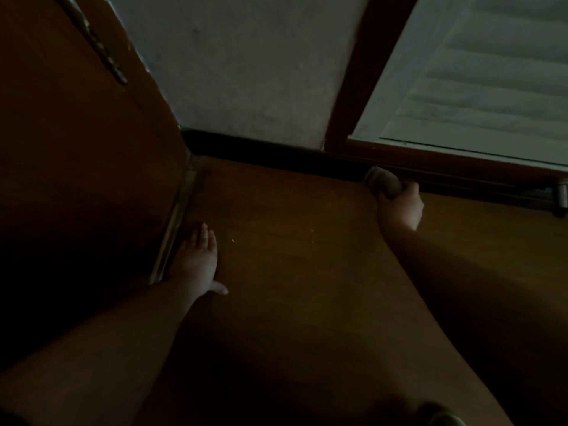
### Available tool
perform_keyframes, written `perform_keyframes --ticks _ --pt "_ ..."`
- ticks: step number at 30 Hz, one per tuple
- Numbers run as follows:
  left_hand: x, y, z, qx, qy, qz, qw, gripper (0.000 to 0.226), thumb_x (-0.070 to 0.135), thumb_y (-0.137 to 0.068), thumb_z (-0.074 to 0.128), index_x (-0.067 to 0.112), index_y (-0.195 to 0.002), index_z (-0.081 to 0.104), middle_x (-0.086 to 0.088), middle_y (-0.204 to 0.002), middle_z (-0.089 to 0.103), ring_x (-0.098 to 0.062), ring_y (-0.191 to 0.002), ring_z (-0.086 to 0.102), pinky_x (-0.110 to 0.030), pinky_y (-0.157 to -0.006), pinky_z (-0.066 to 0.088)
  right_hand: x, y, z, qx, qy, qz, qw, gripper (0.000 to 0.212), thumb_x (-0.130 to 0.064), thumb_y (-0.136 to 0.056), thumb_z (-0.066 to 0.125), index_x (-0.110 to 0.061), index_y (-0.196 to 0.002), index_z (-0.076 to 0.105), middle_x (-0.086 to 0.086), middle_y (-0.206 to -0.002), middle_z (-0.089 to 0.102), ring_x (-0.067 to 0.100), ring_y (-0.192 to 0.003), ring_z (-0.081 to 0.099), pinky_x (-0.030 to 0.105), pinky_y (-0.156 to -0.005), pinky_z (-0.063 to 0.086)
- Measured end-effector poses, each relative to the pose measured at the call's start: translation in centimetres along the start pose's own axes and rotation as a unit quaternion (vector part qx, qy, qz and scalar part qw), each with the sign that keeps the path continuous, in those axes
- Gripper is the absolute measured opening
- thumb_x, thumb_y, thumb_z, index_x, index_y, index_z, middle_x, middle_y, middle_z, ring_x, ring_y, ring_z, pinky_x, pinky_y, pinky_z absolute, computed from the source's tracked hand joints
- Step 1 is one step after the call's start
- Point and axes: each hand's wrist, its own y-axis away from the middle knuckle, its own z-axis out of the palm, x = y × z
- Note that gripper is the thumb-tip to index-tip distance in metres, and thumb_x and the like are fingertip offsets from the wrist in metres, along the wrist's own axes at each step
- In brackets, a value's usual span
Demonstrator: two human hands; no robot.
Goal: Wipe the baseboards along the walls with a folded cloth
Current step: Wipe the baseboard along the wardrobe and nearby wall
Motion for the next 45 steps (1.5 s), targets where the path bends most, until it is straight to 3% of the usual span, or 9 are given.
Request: perform_keyframes --ticks 6,9,12,17,22,28,35,40,45 --pt "-0.4 0.4 0.1 0.005 0.048 0.011 0.999 0.139 0.067 -0.069 0.074 0.004 -0.153 -0.016 -0.017 -0.159 -0.026 -0.032 -0.150 -0.013 -0.044 -0.121 0.004 -5.1 5.0 6.8 -0.116 -0.028 -0.107 0.987 0.054 -0.047 -0.082 0.071 -0.023 -0.126 0.051 -0.001 -0.120 0.062 0.012 -0.102 0.059 0.031 -0.083 0.051" --pt "-0.5 0.5 0.0 0.004 0.057 0.013 0.998 0.138 0.065 -0.069 0.075 0.003 -0.153 -0.016 -0.017 -0.160 -0.026 -0.033 -0.150 -0.013 -0.045 -0.121 0.005 -10.5 8.0 11.6 -0.168 -0.053 -0.159 0.971 0.054 -0.046 -0.081 0.074 -0.020 -0.124 0.054 0.001 -0.117 0.066 0.014 -0.100 0.062 0.026 -0.076 0.047" --pt "-0.3 0.5 -0.2 0.001 0.047 0.010 0.999 0.138 0.065 -0.070 0.075 0.002 -0.153 -0.016 -0.018 -0.160 -0.024 -0.035 -0.150 -0.011 -0.046 -0.121 0.006 -15.0 10.8 15.4 -0.209 -0.079 -0.195 0.955 0.051 -0.043 -0.082 0.074 -0.017 -0.122 0.057 0.005 -0.114 0.068 0.021 -0.102 0.066 0.030 -0.078 0.052" --pt "0.3 0.3 -0.7 -0.018 0.033 -0.010 0.999 0.138 0.059 -0.072 0.078 0.001 -0.151 -0.019 -0.020 -0.159 -0.026 -0.037 -0.149 -0.013 -0.048 -0.121 0.003 -21.1 12.8 19.7 -0.265 -0.134 -0.138 0.945 0.055 -0.041 -0.083 0.073 -0.010 -0.126 0.055 0.012 -0.120 0.065 0.029 -0.108 0.063 0.039 -0.089 0.054" --pt "1.0 0.2 -1.4 -0.039 0.020 -0.024 0.999 0.139 0.055 -0.071 0.080 -0.004 -0.149 -0.019 -0.025 -0.157 -0.025 -0.040 -0.149 -0.013 -0.048 -0.122 0.003 -24.2 12.2 21.1 -0.269 -0.138 -0.061 0.951 0.051 -0.037 -0.084 0.073 -0.006 -0.120 0.056 0.014 -0.119 0.064 0.031 -0.107 0.064 0.038 -0.085 0.055" --pt "0.8 0.3 -1.3 -0.041 0.011 -0.021 0.999 0.139 0.059 -0.071 0.078 -0.003 -0.150 -0.018 -0.024 -0.158 -0.024 -0.039 -0.149 -0.012 -0.047 -0.121 0.003 -21.5 10.6 18.5 -0.232 -0.105 -0.067 0.965 0.049 -0.037 -0.087 0.071 -0.005 -0.120 0.053 0.015 -0.122 0.062 0.033 -0.112 0.061 0.042 -0.092 0.052" --pt "0.1 0.7 -0.5 0.004 0.010 0.016 1.000 0.140 0.074 -0.069 0.068 0.004 -0.152 -0.020 -0.018 -0.159 -0.028 -0.034 -0.150 -0.011 -0.044 -0.121 0.001 -13.2 5.3 10.0 -0.157 -0.097 -0.067 0.981 0.051 -0.038 -0.087 0.070 -0.009 -0.125 0.053 0.012 -0.123 0.062 0.029 -0.112 0.061 0.037 -0.089 0.051" --pt "2.2 -0.1 -1.9 0.102 0.025 0.122 0.987 0.132 0.085 -0.069 0.056 0.020 -0.154 -0.021 -0.003 -0.162 -0.025 -0.025 -0.152 -0.008 -0.044 -0.121 0.000 -6.0 1.1 2.3 -0.077 -0.063 -0.053 0.994 0.048 -0.035 -0.088 0.071 -0.010 -0.125 0.053 0.011 -0.121 0.063 0.027 -0.111 0.062 0.034 -0.087 0.050" --pt "9.0 -0.5 -3.7 0.119 0.011 0.200 0.973 0.127 0.081 -0.073 0.055 0.018 -0.154 -0.021 -0.004 -0.162 -0.025 -0.024 -0.150 -0.016 -0.043 -0.119 -0.008 -1.3 -2.0 -4.2 -0.012 -0.028 -0.032 0.999 0.047 -0.035 -0.089 0.070 -0.011 -0.126 0.051 0.009 -0.120 0.063 0.025 -0.110 0.062 0.039 -0.092 0.053"
